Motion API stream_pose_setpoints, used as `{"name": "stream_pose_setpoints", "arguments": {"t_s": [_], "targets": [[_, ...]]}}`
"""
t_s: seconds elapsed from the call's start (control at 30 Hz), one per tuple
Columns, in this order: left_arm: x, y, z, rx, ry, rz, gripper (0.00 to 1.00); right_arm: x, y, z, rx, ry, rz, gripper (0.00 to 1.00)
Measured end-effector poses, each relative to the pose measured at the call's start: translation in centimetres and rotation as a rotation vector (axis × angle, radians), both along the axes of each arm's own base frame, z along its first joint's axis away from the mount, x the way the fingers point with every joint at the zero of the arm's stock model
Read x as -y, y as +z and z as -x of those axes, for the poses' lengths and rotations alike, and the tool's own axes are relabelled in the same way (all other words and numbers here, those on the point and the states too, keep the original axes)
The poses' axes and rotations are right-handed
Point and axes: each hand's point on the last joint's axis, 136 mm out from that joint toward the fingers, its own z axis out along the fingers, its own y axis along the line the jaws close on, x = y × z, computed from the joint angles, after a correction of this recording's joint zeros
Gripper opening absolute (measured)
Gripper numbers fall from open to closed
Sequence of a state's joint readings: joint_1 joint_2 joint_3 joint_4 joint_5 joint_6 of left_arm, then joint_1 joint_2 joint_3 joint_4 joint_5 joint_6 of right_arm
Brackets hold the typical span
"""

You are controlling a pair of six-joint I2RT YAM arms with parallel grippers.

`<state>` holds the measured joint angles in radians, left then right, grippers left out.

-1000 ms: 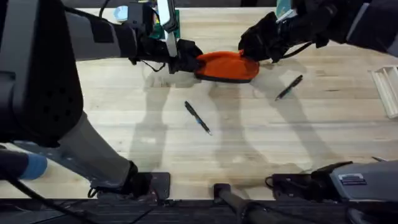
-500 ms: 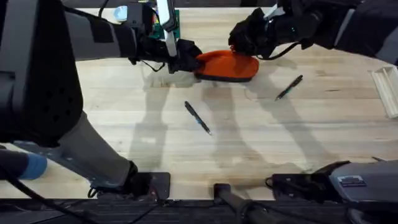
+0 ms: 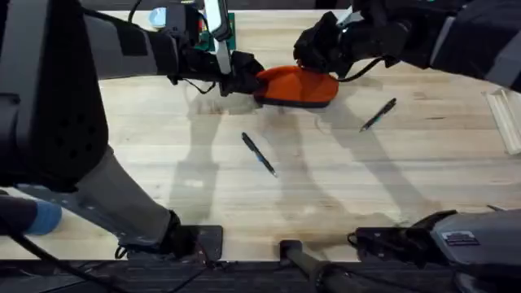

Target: Unzip the bag, pick up the pens from the table one at a time and place them inside, then zip the bag closed.

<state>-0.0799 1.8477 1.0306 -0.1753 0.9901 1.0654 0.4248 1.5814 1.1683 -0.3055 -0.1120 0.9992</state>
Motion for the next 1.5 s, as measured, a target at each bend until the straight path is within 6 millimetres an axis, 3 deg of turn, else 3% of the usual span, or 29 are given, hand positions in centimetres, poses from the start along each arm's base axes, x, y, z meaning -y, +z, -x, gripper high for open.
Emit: {"name": "stream_pose_setpoints", "arguments": {"t_s": [0.67,1.0,1.5], "targets": [[-0.1,0.0,0.0,-0.004,0.002,-0.001,0.041,-2.4,0.0,1.0,0.089,0.086,0.129,0.032],[-0.1,0.0,0.0,-0.004,0.002,0.000,0.041,-4.7,-1.2,0.4,0.115,0.120,0.121,0.032],[0.0,0.0,0.1,-0.008,0.002,0.001,0.041,-7.7,-1.5,-0.2,0.169,0.164,0.078,0.032]]}}
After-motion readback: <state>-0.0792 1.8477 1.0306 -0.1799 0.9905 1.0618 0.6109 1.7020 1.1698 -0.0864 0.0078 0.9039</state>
